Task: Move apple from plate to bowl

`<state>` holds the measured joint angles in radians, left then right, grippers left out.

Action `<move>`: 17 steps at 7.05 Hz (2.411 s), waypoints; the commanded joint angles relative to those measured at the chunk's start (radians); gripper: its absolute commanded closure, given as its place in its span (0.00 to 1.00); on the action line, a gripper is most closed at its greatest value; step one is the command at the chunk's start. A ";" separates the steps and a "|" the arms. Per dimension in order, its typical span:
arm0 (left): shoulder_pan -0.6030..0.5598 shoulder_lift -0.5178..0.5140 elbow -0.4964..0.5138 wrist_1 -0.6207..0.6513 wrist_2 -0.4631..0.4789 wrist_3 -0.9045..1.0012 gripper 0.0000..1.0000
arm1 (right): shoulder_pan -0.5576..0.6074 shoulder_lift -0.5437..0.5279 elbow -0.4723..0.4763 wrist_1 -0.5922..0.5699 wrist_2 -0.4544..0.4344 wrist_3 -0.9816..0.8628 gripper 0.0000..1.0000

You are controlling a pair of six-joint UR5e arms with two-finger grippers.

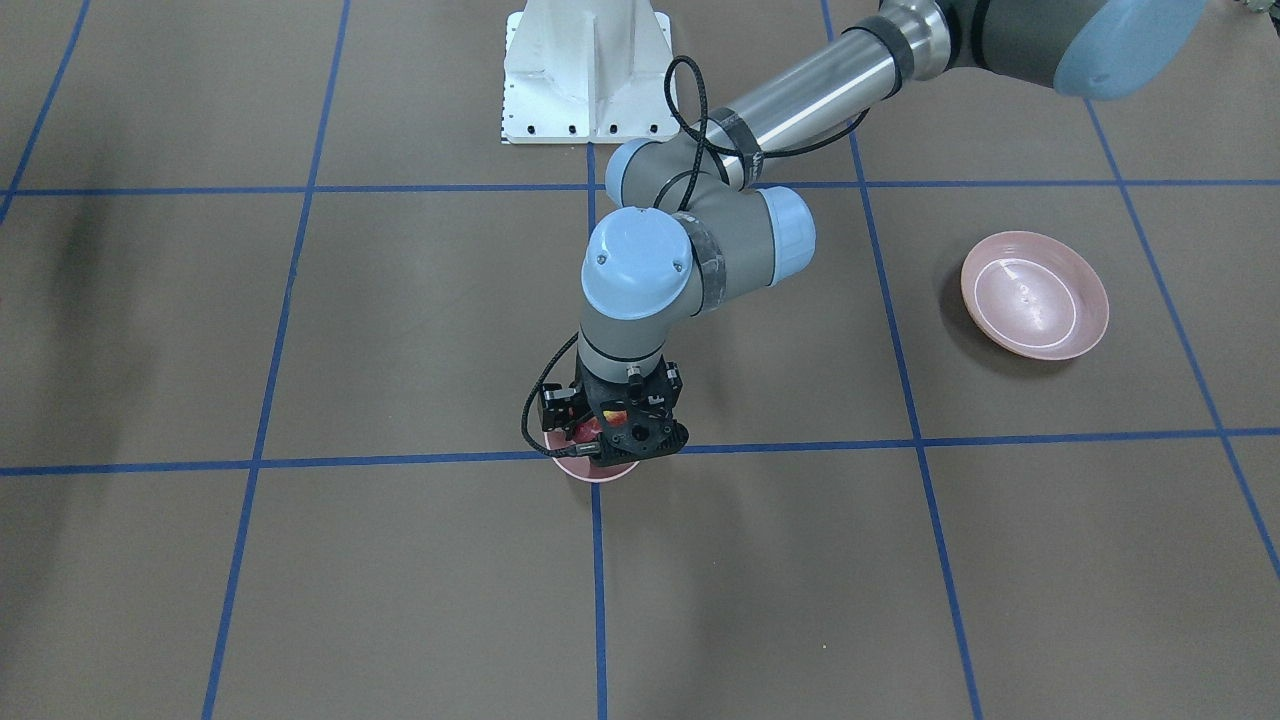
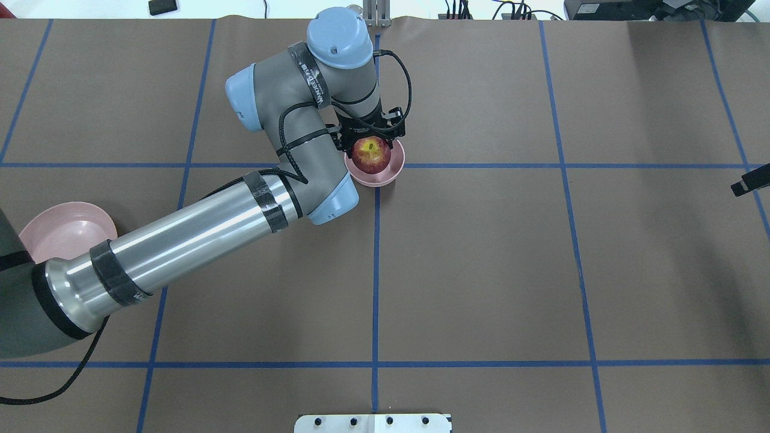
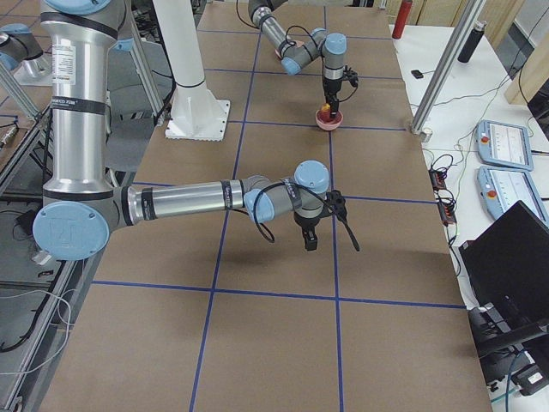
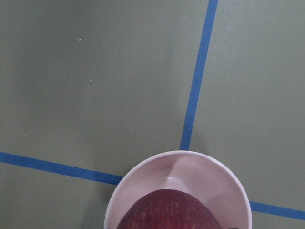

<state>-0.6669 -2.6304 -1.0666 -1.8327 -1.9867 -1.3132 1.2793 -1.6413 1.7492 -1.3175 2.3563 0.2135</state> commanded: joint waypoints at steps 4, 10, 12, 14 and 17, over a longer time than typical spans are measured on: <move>-0.075 0.225 -0.382 0.123 -0.061 0.017 0.03 | -0.002 0.017 -0.019 0.000 -0.006 0.009 0.01; -0.576 1.061 -0.951 0.349 -0.271 1.141 0.02 | 0.038 0.047 -0.011 0.001 -0.029 0.012 0.01; -0.680 1.064 -0.793 0.238 -0.276 1.236 0.02 | 0.070 0.029 0.012 0.001 -0.037 0.007 0.01; -0.723 1.061 -0.714 0.145 -0.384 1.237 0.02 | 0.095 -0.001 0.018 0.001 -0.026 0.000 0.01; -0.747 1.058 -0.720 0.161 -0.391 1.233 0.02 | 0.094 0.000 0.024 0.001 -0.037 0.013 0.01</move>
<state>-1.3989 -1.5719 -1.7881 -1.6810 -2.3705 -0.0794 1.3723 -1.6486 1.7727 -1.3161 2.3272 0.2190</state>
